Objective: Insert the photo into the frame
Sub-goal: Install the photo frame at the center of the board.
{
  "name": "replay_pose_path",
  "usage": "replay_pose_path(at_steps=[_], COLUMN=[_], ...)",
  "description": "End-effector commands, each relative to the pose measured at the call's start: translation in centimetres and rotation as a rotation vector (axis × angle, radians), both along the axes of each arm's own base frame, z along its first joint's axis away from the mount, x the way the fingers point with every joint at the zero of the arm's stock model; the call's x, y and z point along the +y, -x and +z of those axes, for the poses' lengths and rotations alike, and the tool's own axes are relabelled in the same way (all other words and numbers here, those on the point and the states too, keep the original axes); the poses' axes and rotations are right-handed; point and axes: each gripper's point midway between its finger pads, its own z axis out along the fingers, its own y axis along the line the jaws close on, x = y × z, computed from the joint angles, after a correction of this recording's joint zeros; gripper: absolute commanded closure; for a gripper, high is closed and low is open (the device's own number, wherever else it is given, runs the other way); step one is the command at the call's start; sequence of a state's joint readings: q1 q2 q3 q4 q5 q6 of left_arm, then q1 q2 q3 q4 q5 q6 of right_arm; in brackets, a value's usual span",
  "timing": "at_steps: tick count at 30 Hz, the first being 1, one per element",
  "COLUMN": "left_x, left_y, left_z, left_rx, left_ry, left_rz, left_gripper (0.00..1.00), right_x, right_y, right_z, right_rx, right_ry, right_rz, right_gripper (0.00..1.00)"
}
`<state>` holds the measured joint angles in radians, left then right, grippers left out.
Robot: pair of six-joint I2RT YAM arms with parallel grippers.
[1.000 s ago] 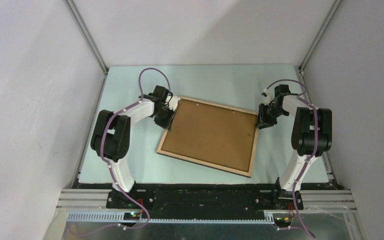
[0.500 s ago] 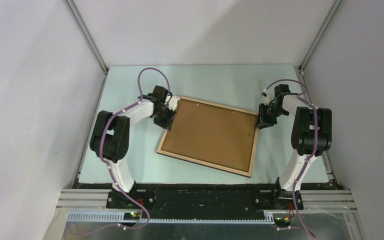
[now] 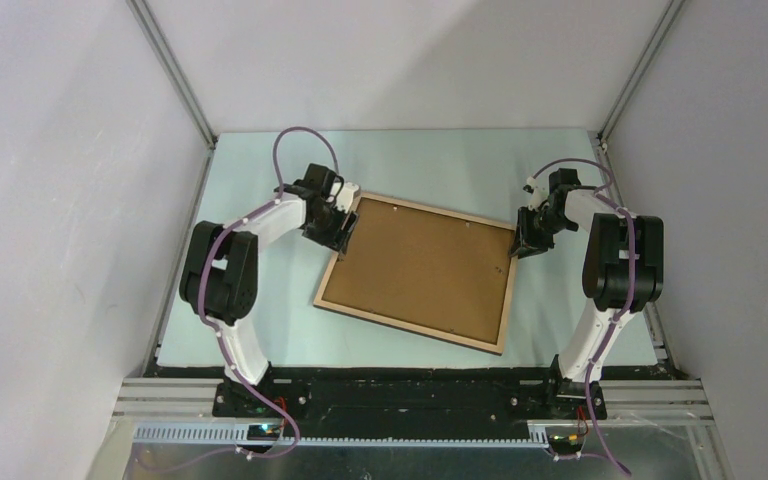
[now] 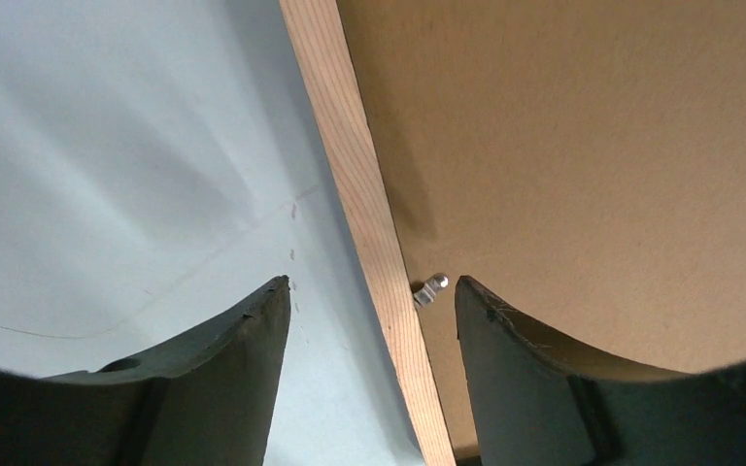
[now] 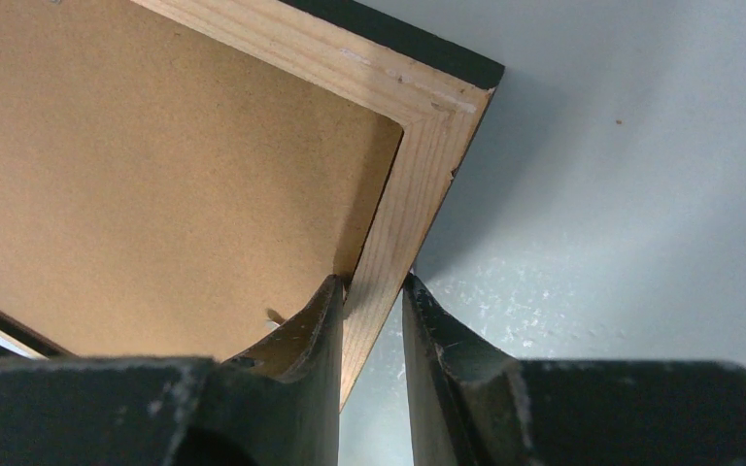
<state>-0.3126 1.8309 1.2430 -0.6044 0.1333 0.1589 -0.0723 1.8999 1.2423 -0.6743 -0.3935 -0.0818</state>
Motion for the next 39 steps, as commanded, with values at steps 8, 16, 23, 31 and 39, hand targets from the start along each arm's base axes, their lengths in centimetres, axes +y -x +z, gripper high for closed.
replay_pose_path(at_steps=[8, 16, 23, 31, 39], left_x=[-1.4, -1.9, -2.1, -2.1, -0.9], left_y=[-5.3, -6.3, -5.8, -4.8, -2.9], left_z=[1.6, 0.9, 0.4, -0.7, -0.6], left_rx=[-0.085, -0.063, -0.031, 0.042, 0.087], left_ry=[0.045, 0.061, 0.078, 0.126, 0.166], left_rz=[0.058, 0.105, 0.121, 0.154, 0.212], left_gripper=[0.46, 0.57, 0.68, 0.91, 1.0], right_x=[0.1, 0.2, 0.5, 0.9, 1.7], right_y=[-1.3, -1.3, -1.4, -1.7, -2.8], right_z=[-0.4, -0.2, 0.0, 0.5, 1.1], right_rx=[-0.048, -0.049, -0.058, -0.06, -0.064], right_ry=[-0.008, -0.025, -0.041, -0.061, -0.105], right_rz=[0.039, 0.04, 0.044, 0.055, 0.084], right_gripper=[0.88, 0.88, 0.88, 0.89, 0.9])
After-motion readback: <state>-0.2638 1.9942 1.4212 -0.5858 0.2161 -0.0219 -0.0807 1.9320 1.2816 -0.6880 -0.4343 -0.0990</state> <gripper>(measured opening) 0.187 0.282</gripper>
